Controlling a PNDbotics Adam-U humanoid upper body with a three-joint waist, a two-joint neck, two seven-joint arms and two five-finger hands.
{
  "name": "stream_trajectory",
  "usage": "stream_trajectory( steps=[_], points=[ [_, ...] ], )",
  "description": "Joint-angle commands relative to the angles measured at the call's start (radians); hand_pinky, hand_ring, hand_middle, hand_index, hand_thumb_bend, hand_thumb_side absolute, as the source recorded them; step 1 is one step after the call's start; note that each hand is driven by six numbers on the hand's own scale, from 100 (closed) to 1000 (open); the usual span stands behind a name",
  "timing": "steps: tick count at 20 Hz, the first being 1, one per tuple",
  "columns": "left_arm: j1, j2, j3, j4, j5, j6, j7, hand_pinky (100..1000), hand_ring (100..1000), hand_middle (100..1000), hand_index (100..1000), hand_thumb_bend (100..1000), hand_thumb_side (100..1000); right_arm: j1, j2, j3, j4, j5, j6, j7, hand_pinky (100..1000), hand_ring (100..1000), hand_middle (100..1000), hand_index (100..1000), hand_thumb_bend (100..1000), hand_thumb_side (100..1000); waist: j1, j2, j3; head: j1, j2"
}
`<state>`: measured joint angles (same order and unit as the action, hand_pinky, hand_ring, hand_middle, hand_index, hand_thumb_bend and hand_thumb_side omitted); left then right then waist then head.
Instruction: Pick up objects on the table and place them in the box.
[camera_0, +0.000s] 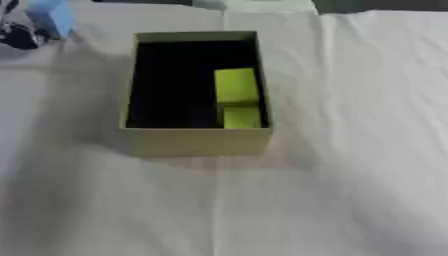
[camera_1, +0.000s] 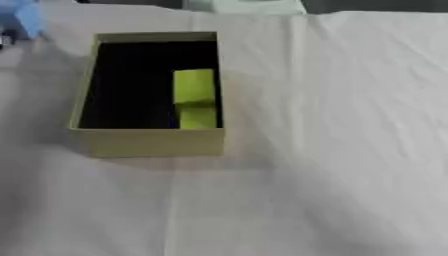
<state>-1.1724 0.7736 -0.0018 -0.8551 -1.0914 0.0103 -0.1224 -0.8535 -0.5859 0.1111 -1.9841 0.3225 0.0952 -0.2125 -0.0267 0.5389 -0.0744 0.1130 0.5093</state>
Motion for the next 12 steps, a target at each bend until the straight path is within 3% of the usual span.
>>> stream_trajectory(
  steps=[1, 9, 12],
  points=[
    [-0.026, 0.02, -0.005, -0.016, 0.011, -0.013, -0.029, 466, 735, 871, 811, 357, 100, -0.017, -0.027, -0.007, -0.016, -0.005, -0.002, 0.003, 816, 751, 425, 880, 100, 943, 0.002, -0.033, -0.001, 0.005, -0.003],
    [-0.041, 0.005, -0.011, -0.007, -0.038, 0.0, -0.086, 433, 704, 846, 791, 358, 100, -0.02, -0.025, -0.005, -0.016, -0.008, -0.003, 0.006, 816, 750, 421, 878, 100, 948, 0.003, -0.027, -0.008, 0.008, -0.018],
    [-0.042, -0.001, -0.011, 0.0, -0.051, 0.007, -0.103, 376, 643, 773, 774, 324, 100, -0.019, -0.026, -0.007, -0.016, -0.009, -0.002, 0.005, 816, 750, 420, 879, 100, 947, 0.002, -0.027, -0.011, 0.01, -0.021]
  ],
)
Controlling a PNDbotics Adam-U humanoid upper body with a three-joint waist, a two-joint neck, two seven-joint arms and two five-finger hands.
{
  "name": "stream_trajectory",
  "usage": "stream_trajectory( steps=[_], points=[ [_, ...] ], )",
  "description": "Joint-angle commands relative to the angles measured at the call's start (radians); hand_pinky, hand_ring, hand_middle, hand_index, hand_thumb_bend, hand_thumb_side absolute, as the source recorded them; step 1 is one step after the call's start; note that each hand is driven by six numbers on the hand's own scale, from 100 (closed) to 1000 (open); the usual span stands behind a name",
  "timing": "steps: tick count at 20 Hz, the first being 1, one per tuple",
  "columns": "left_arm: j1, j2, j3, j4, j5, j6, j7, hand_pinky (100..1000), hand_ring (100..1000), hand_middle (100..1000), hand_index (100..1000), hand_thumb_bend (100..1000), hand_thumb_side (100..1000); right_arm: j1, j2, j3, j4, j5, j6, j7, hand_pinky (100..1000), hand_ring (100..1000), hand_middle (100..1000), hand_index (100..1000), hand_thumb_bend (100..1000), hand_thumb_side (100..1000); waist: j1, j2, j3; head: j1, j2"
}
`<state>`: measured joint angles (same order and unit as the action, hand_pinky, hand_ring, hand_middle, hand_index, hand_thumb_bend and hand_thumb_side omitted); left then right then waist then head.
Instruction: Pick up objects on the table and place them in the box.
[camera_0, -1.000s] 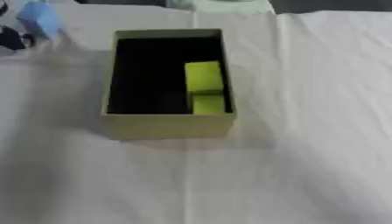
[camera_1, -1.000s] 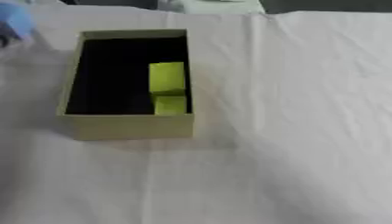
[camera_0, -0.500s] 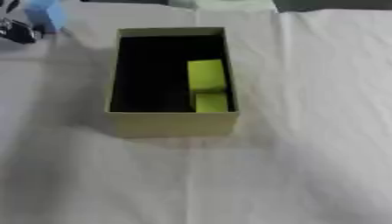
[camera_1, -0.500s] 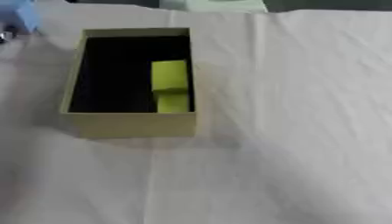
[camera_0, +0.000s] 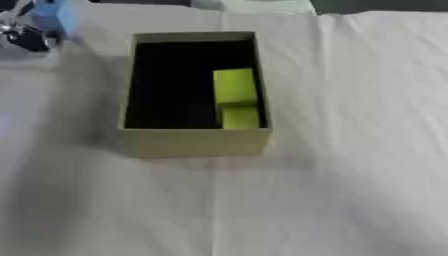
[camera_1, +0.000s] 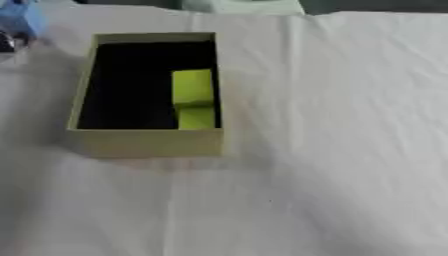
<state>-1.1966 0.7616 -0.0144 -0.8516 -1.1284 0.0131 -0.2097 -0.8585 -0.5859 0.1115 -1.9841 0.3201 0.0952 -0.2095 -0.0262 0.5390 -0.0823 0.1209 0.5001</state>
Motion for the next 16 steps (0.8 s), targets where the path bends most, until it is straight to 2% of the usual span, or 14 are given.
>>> stream_trajectory(
  steps=[1, 6, 11, 13, 16],
  points=[
    [-0.018, 0.01, 0.002, 0.0, -0.018, 0.009, -0.022, 355, 622, 745, 773, 312, 100, -0.014, -0.026, -0.008, -0.016, -0.007, -0.003, 0.001, 817, 750, 420, 879, 100, 948, 0.001, -0.027, -0.003, 0.002, -0.013],
    [-0.017, 0.009, 0.008, 0.005, -0.026, 0.035, -0.033, 272, 558, 678, 739, 280, 100, -0.013, -0.025, -0.01, -0.016, -0.007, -0.004, -0.001, 817, 750, 420, 879, 100, 948, 0.001, -0.029, -0.004, 0.002, -0.013],
    [-0.013, 0.008, 0.009, 0.003, -0.028, 0.047, 0.008, 230, 532, 654, 736, 268, 100, -0.011, -0.023, -0.011, -0.016, -0.008, -0.006, -0.002, 817, 750, 417, 880, 100, 948, 0.0, -0.032, -0.004, 0.001, -0.013],
    [-0.012, 0.008, 0.009, 0.003, -0.034, 0.052, 0.028, 200, 512, 628, 724, 282, 100, -0.01, -0.023, -0.011, -0.016, -0.008, -0.006, -0.003, 817, 750, 417, 880, 100, 948, -0.001, -0.033, -0.005, 0.001, -0.012],
    [-0.013, 0.006, 0.011, -0.004, -0.057, 0.073, 0.08, 100, 444, 555, 655, 333, 100, -0.007, -0.022, -0.012, -0.016, -0.009, -0.006, -0.004, 817, 750, 417, 880, 100, 948, 0.0, -0.035, -0.005, 0.0, -0.009]
  ],
)
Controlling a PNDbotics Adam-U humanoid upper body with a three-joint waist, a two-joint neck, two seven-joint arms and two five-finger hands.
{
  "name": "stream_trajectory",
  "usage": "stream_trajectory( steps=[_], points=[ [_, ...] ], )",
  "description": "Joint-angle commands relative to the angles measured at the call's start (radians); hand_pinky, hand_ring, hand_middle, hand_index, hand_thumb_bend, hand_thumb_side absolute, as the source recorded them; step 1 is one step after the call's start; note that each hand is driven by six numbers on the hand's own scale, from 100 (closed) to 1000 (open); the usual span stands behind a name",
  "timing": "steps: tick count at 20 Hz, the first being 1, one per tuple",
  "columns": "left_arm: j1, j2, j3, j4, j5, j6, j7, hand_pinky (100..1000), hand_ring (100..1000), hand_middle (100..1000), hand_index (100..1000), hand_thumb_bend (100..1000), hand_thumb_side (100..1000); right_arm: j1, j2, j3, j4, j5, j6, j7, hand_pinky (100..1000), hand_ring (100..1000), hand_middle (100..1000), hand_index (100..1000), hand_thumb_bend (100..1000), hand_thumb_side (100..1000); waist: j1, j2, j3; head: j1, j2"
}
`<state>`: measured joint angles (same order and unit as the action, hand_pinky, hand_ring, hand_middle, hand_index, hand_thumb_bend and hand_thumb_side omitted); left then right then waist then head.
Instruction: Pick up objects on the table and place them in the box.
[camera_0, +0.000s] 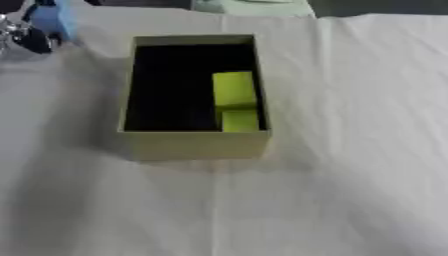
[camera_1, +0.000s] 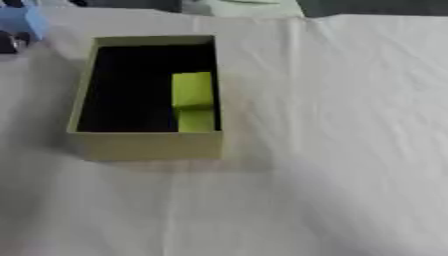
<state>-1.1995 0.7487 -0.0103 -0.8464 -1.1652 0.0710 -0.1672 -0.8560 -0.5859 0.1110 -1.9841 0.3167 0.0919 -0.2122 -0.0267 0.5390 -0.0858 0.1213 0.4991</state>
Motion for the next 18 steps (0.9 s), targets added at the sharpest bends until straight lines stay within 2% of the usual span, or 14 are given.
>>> stream_trajectory(
  steps=[1, 5, 8, 14, 18],
  points=[
    [-0.01, 0.018, 0.006, -0.012, -0.03, 0.023, 0.059, 100, 416, 526, 620, 383, 100, -0.008, -0.022, -0.012, -0.016, -0.006, -0.003, -0.002, 817, 750, 416, 880, 100, 948, 0.001, -0.036, -0.001, 0.0, -0.009],
    [-0.007, 0.015, 0.001, -0.013, -0.053, 0.036, 0.104, 100, 387, 479, 599, 430, 100, -0.004, -0.019, -0.014, -0.016, -0.006, -0.005, -0.003, 817, 750, 417, 880, 100, 948, 0.003, -0.041, -0.003, 0.0, -0.007],
    [-0.005, 0.013, -0.003, -0.017, -0.061, 0.034, 0.117, 100, 392, 480, 600, 437, 100, 0.001, -0.019, -0.016, -0.016, -0.007, -0.005, -0.006, 817, 750, 418, 881, 100, 947, 0.004, -0.045, -0.004, 0.0, -0.004],
    [-0.003, 0.012, -0.013, -0.039, -0.062, 0.017, 0.107, 100, 399, 478, 601, 440, 100, 0.008, -0.014, -0.015, -0.016, -0.007, -0.008, -0.006, 817, 750, 420, 881, 100, 946, 0.009, -0.058, 0.0, -0.002, 0.017],
    [0.002, 0.014, -0.012, -0.048, -0.055, 0.017, 0.099, 100, 393, 471, 600, 433, 100, 0.011, -0.012, -0.015, -0.016, -0.005, -0.009, -0.005, 817, 750, 421, 881, 100, 943, 0.012, -0.064, 0.0, -0.002, 0.018]
  ],
)
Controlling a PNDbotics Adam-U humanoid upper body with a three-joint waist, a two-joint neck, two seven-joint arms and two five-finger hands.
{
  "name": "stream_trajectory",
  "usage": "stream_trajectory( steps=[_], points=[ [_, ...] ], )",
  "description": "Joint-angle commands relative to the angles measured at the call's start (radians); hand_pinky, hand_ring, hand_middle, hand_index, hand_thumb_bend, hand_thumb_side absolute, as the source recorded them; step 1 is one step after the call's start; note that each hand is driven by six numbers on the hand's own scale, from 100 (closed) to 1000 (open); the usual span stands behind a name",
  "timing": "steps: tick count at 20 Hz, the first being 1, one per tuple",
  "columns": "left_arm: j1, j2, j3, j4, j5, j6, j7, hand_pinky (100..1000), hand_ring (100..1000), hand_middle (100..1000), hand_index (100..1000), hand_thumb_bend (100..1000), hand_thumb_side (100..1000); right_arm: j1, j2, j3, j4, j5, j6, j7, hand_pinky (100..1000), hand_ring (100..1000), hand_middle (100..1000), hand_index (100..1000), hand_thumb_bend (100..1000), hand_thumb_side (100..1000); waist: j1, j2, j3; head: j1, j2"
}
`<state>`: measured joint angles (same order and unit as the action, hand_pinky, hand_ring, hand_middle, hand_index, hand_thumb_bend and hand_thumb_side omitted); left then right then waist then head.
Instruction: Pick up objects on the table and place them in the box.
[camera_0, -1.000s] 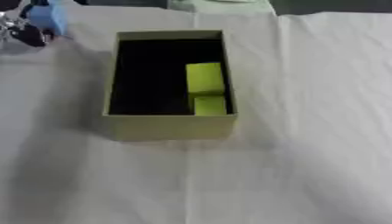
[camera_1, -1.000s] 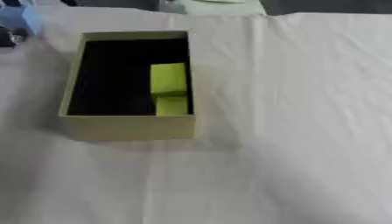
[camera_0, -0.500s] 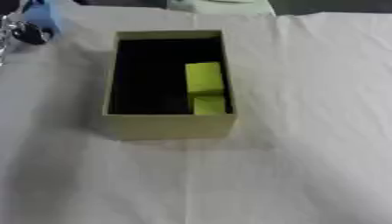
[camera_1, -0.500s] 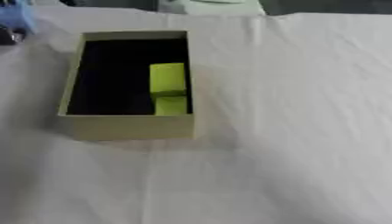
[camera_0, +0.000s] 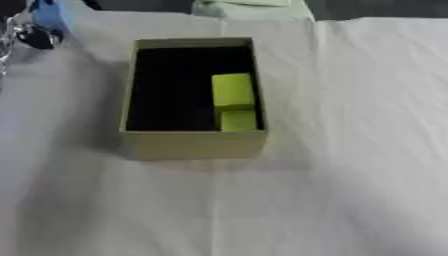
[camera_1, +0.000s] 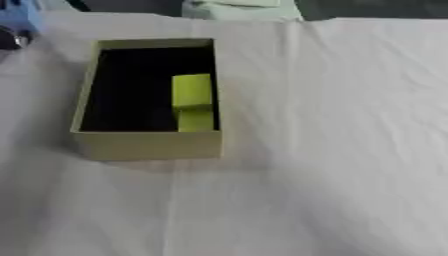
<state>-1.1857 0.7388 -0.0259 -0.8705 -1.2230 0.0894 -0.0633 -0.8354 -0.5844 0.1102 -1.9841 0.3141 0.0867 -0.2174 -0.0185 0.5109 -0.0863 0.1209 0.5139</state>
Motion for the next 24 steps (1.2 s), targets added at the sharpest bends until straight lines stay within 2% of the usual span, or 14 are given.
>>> stream_trajectory(
  steps=[1, 13, 18, 24],
  points=[
    [-0.01, 0.025, 0.003, -0.026, 0.005, -0.002, -0.006, 100, 393, 472, 601, 435, 100, -0.009, -0.014, -0.015, -0.016, -0.002, -0.004, 0.0, 817, 750, 422, 881, 100, 943, 0.004, -0.037, 0.0, -0.002, 0.004],
    [0.018, 0.036, -0.028, -0.112, 0.043, -0.024, -0.038, 100, 390, 463, 600, 434, 100, 0.002, -0.003, -0.014, -0.016, 0.004, -0.009, 0.001, 817, 750, 427, 881, 100, 937, 0.01, -0.061, 0.012, -0.008, 0.022],
    [0.04, 0.041, -0.051, -0.172, 0.071, -0.019, -0.05, 100, 382, 455, 597, 430, 100, 0.011, 0.007, -0.015, -0.016, 0.009, -0.013, 0.002, 817, 750, 432, 881, 100, 930, 0.012, -0.081, 0.022, -0.03, 0.055],
    [0.068, 0.049, -0.082, -0.249, 0.113, -0.006, -0.062, 100, 375, 455, 597, 428, 100, 0.019, 0.02, -0.015, -0.016, 0.017, -0.019, 0.003, 817, 751, 438, 880, 100, 922, 0.01, -0.107, 0.029, -0.037, 0.077]
  ],
)
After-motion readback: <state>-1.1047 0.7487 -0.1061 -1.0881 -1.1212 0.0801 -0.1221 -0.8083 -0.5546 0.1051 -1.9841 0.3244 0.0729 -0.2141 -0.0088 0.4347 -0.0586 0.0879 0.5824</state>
